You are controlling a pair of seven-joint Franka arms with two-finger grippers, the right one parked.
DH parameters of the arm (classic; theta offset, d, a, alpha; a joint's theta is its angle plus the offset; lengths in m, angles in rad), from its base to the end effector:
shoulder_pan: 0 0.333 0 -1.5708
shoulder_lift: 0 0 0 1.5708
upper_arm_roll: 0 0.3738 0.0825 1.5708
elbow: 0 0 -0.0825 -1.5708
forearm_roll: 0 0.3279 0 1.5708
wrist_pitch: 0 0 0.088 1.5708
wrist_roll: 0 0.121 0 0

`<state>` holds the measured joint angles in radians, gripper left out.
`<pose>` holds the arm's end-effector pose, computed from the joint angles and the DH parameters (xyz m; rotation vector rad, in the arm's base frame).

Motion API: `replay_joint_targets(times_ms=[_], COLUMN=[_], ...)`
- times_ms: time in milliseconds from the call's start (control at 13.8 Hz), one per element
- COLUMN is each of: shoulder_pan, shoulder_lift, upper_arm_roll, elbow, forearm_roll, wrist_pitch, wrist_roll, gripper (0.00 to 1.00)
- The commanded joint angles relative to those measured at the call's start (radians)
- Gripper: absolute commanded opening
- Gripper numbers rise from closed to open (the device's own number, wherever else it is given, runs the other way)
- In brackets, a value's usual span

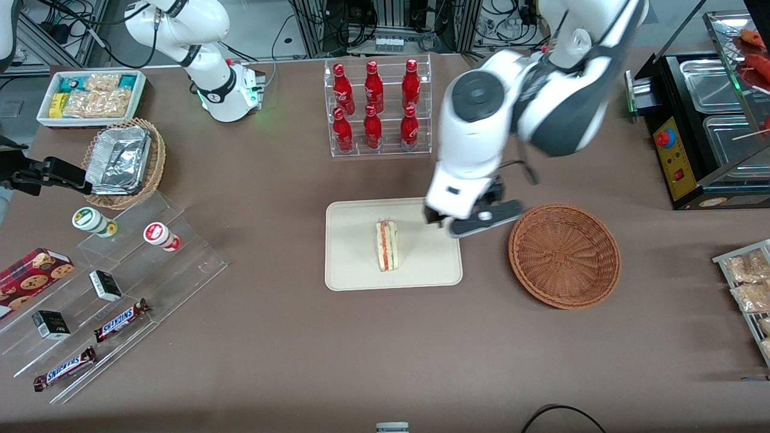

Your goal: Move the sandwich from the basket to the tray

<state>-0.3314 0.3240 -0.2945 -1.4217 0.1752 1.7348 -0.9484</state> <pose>0.5295 -0.3218 0.5703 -3.0489 -0.4744 -0.0910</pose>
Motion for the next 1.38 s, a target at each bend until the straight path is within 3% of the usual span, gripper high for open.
replay_joint_targets(times_ms=[0, 364, 655, 1091, 1309], shoulder_pan=[0.124, 0.351, 0.443, 0.442, 0.294], shoulder_lift=[-0.162, -0.324, -0.361, -0.402, -0.401], upper_arm_roll=[-0.005, -0.002, 0.000, 0.089, 0.265], elbow=[-0.117, -0.134, -0.134, -0.190, -0.187], forearm_roll=[-0.104, -0.157, -0.168, -0.168, -0.163], wrist_pitch=[-0.056, -0.237, -0.300, -0.310, -0.297], wrist_roll=[0.182, 0.553, 0.729, 0.911, 0.919], gripper=[0.99, 0.99, 0.99, 1.00, 1.00])
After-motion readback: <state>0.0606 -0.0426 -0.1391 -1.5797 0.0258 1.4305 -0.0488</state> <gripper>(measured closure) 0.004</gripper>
